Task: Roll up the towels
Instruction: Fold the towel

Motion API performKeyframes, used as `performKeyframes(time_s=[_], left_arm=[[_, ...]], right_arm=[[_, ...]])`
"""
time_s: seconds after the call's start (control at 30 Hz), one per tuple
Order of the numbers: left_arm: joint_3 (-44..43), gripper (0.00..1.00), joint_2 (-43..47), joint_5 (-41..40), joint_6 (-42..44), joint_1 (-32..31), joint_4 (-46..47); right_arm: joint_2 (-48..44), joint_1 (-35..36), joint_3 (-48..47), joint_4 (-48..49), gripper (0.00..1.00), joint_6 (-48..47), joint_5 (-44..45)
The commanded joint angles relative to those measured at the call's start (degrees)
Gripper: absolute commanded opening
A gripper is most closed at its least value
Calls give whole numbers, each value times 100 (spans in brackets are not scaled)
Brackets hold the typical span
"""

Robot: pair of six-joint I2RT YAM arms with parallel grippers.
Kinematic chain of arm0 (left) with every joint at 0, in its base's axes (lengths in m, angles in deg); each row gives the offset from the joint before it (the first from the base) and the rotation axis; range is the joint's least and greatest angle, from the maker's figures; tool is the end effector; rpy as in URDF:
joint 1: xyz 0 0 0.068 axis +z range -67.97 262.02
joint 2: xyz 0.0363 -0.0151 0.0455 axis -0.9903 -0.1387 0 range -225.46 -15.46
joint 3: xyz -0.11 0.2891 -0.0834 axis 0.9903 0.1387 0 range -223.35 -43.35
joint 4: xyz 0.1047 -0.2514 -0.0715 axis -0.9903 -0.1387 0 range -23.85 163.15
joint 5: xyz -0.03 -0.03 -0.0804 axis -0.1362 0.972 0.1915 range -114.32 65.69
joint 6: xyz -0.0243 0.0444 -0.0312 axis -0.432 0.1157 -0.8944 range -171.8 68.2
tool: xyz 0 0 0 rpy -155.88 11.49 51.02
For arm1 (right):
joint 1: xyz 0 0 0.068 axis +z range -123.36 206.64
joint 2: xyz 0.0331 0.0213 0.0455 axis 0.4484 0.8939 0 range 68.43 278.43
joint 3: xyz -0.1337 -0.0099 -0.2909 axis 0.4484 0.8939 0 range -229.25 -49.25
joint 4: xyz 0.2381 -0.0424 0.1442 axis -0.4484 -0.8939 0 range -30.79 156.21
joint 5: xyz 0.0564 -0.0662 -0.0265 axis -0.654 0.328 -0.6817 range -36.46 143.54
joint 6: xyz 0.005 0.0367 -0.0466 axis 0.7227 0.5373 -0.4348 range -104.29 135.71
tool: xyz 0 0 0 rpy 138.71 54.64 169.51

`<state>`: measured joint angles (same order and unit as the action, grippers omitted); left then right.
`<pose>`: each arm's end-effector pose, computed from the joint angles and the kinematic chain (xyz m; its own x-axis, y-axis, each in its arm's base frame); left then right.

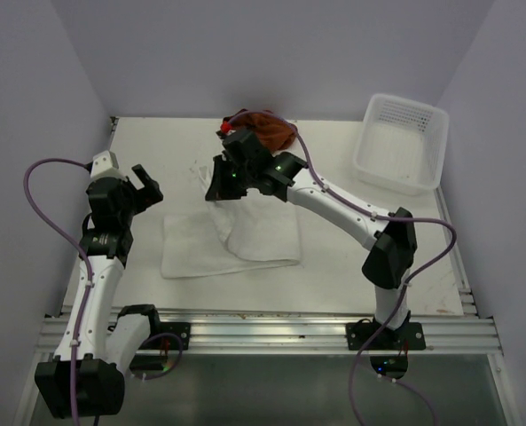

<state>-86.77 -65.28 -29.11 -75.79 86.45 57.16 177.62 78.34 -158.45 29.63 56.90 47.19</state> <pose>0.1972 0.0189 0.3378 -0.2844 -0.4284 -0.8577 -0.2950 0.8903 -0.3468 0.2958 0.3824 0.3991 -0.8278 0.0079 -0.5610 -0.3853 0.7190 0.5785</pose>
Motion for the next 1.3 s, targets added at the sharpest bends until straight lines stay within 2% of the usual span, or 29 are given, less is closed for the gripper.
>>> performKeyframes(time_s=[0.0, 0.8, 1.27], left_arm=[[-140, 100, 104, -92, 52, 6, 26], [-123, 100, 113, -12, 17, 6, 17], [-132, 100, 140, -65, 17, 6, 17]], right_arm=[[251, 6, 40, 686, 0, 100, -464], [2141, 77, -847, 1320, 0, 425, -1149], [2177, 314, -1014, 1531, 0, 715, -1237]])
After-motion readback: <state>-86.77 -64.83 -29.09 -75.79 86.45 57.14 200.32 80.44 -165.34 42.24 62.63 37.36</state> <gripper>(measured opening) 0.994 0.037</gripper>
